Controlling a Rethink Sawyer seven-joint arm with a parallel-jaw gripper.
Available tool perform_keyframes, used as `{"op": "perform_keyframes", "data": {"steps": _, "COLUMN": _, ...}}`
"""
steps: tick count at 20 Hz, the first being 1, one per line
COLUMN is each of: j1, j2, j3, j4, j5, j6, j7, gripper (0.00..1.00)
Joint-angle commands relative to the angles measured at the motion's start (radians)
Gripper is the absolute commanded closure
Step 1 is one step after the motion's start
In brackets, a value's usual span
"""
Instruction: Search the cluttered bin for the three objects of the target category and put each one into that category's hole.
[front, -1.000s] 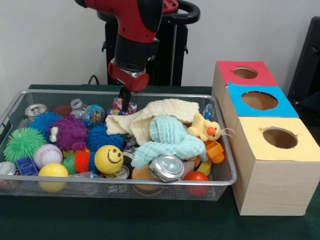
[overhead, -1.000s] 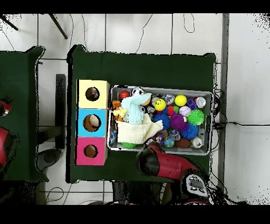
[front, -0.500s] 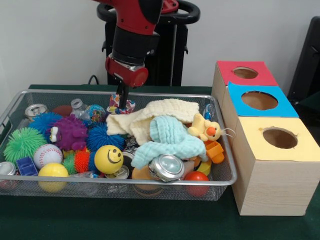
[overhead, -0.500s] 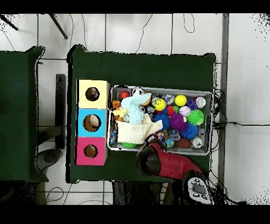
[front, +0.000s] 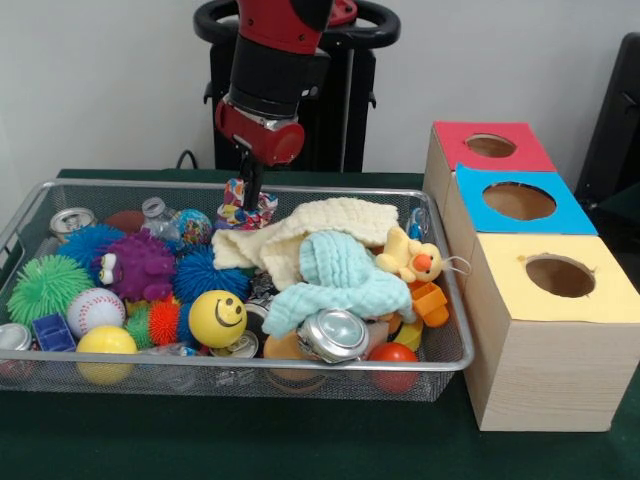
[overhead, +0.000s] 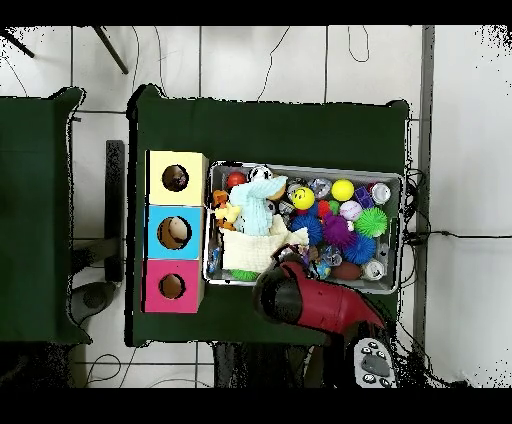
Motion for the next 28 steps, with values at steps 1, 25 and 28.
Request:
{"op": "perform_keyframes", "data": {"steps": 1, "j1": 0.054, "j2": -0.028, "j3": 0.004, "j4": -0.167, "j5": 0.112, "j6": 0.202, "j7": 0.114, "gripper": 1.0}}
{"op": "perform_keyframes", "data": {"steps": 25, "j1": 0.267, "j2": 0.03, "j3": -0.112, "j4": -0.494, "j5": 0.269, "j6": 0.558, "j7": 0.23, "gripper": 1.0}}
{"op": "perform_keyframes", "data": {"steps": 28, "j1": 0.292, "j2": 0.053, "j3": -0.129, "j4": -0.539, "j5": 0.295, "j6": 0.592, "j7": 0.255, "gripper": 1.0}}
